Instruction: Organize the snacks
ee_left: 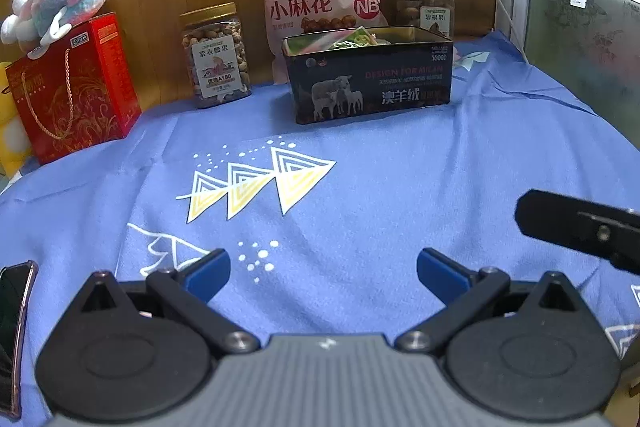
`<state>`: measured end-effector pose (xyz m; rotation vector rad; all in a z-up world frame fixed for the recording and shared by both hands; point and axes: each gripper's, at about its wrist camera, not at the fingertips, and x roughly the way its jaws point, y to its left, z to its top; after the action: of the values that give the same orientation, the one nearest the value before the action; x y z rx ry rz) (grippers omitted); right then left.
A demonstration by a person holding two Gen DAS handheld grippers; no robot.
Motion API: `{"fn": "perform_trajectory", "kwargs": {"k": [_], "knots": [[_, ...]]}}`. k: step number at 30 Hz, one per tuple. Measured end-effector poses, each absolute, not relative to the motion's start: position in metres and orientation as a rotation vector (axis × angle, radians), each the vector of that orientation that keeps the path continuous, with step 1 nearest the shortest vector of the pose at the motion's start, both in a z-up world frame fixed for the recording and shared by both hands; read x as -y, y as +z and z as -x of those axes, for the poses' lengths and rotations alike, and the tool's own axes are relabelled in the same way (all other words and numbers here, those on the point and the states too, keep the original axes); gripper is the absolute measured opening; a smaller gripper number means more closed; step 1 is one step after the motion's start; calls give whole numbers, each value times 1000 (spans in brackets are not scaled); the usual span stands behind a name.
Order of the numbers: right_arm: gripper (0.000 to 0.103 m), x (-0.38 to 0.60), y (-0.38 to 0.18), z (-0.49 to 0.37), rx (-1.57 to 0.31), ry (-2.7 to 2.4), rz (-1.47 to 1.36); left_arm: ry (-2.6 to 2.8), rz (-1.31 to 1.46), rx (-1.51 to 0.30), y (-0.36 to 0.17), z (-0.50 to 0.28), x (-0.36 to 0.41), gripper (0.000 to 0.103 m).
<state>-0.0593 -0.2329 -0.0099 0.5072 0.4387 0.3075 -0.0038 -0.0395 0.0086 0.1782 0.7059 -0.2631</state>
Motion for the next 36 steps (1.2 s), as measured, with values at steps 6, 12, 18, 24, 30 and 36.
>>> {"fn": "perform_trajectory", "kwargs": {"k": [6, 12, 18, 24, 30, 36], "knots": [[79, 234, -10, 60, -430, 294, -512, -247, -166, -697, 9, 4, 37, 103], [80, 233, -11, 60, -433, 293, -511, -230, -167, -699, 8, 2, 34, 103], [82, 231, -11, 59, -433, 280, -506, -201, -198, -689, 6, 2, 36, 103], [88, 231, -12, 59, -428, 261, -503, -201, -215, -680, 6, 4, 37, 103], [90, 234, -12, 59, -425, 250, -518, -192, -231, -686, 3, 4, 38, 103], [90, 234, -13, 59, -428, 243, -526, -195, -239, -716, -1, 2, 39, 103]]}}
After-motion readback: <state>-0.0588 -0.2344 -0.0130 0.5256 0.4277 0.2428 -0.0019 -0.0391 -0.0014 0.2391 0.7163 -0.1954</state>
